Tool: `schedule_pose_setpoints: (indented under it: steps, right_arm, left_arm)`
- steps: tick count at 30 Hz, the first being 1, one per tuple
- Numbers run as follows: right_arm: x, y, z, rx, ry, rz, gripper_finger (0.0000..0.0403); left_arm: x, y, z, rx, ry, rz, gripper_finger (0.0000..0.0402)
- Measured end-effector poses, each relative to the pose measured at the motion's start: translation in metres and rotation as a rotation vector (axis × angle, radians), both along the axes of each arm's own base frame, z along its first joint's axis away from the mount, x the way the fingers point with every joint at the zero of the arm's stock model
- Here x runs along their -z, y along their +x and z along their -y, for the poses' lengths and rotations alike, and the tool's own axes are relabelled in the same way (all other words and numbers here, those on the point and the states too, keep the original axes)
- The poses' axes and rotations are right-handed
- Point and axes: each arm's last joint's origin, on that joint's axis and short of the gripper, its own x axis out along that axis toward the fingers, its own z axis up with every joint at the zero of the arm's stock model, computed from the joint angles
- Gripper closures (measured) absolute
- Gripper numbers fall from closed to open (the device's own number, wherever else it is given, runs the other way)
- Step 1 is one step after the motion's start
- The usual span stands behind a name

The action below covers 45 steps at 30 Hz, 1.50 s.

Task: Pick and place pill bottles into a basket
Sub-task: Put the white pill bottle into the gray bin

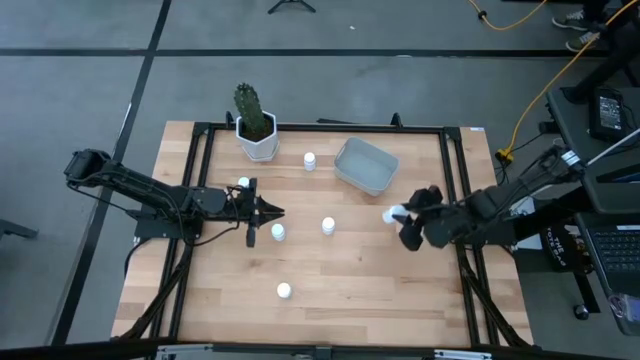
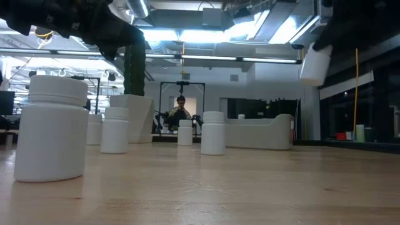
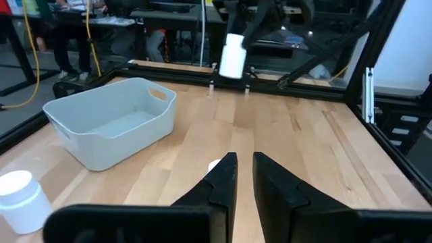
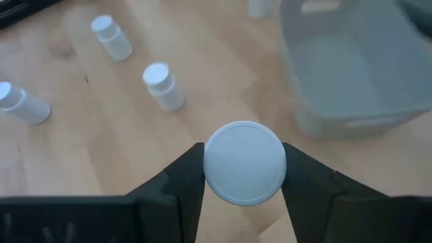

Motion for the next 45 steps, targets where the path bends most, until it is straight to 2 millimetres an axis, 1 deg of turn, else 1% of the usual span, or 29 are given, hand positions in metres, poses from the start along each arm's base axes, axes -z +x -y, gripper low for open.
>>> schedule_pose_setpoints:
  steps: [4,10,17,19,25,30,35,40,45]
  right_arm:
    - [-0.007,-0.003,0.013,0.012,-0.067,0.013,0.024]
    - [-0.011,-0.003,0.035,0.136,-0.127,0.026,0.024]
    - [-0.013,0.002,0.057,0.244,-0.145,0.025,0.024]
    - [-0.014,0.004,0.061,0.234,-0.136,0.029,0.024]
    - [-0.022,0.015,0.075,0.134,-0.088,0.086,0.024]
    - [-0.019,0.013,0.092,0.16,-0.09,0.031,0.024]
    - [-0.018,0.021,0.109,0.096,-0.105,0.023,0.024]
    - [-0.008,0.024,0.129,0.132,-0.093,-0.053,0.024]
    - [-0.001,0.026,0.143,0.159,-0.097,-0.103,0.024]
  left_arm:
    - [0.0,0.001,-0.007,-0.067,-0.004,0.002,0.0355]
    - [0.0,0.001,-0.025,-0.244,0.038,0.0,0.0347]
    - [0.0,0.001,-0.036,-0.307,0.041,-0.002,0.0345]
    - [0.0,0.001,-0.038,-0.318,0.041,-0.002,0.0344]
    - [0.0,0.001,-0.04,-0.322,0.062,-0.005,0.0343]
    - [-0.004,0.001,-0.04,-0.321,0.069,0.025,0.0343]
    - [-0.006,0.002,-0.04,-0.321,0.065,0.049,0.0341]
    - [-0.006,0.001,-0.041,-0.337,0.108,0.044,0.034]
    - [-0.008,0.001,-0.045,-0.374,0.134,0.05,0.034]
